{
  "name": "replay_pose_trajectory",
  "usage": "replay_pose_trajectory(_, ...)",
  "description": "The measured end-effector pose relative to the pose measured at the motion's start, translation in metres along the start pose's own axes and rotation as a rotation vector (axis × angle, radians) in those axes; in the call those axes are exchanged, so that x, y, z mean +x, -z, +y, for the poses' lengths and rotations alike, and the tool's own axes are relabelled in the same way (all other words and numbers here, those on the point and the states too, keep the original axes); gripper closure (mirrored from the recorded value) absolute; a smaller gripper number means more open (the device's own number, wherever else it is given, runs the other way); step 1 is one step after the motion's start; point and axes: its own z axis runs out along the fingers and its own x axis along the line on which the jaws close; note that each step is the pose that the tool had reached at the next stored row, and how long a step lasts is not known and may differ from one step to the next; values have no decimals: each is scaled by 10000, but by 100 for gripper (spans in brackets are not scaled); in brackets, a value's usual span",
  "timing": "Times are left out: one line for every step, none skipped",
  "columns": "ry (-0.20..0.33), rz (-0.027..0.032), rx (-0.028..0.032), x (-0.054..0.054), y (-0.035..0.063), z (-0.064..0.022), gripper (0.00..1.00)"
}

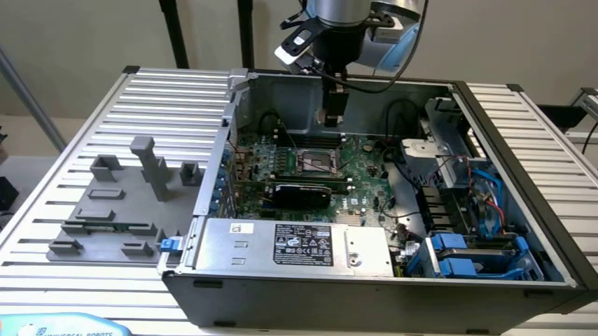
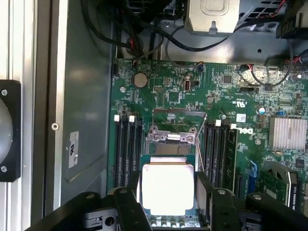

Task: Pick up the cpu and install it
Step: 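Place the cpu into insertion slot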

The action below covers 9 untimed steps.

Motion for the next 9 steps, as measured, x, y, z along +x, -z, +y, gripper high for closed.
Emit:
replay_pose_trajectory(-36,-1,1,-3,-10,-6,45)
replay_pose_trajectory(-69,-3,3,-7,-20,-12,45)
replay_pose_trajectory(-97,-4,7,-11,-30,-18,45)
replay_pose_trajectory(-121,-4,11,-16,-41,-25,45)
replay_pose_trajectory(-135,-6,17,-23,-53,-34,45)
replay_pose_trajectory(-145,-6,24,-33,-65,-44,45)
replay_pose_trajectory(-154,-6,32,-43,-79,-54,45)
replay_pose_trajectory(-161,-7,39,-54,-92,-65,45)
replay_pose_trajectory(-167,-7,46,-64,-106,-76,45)
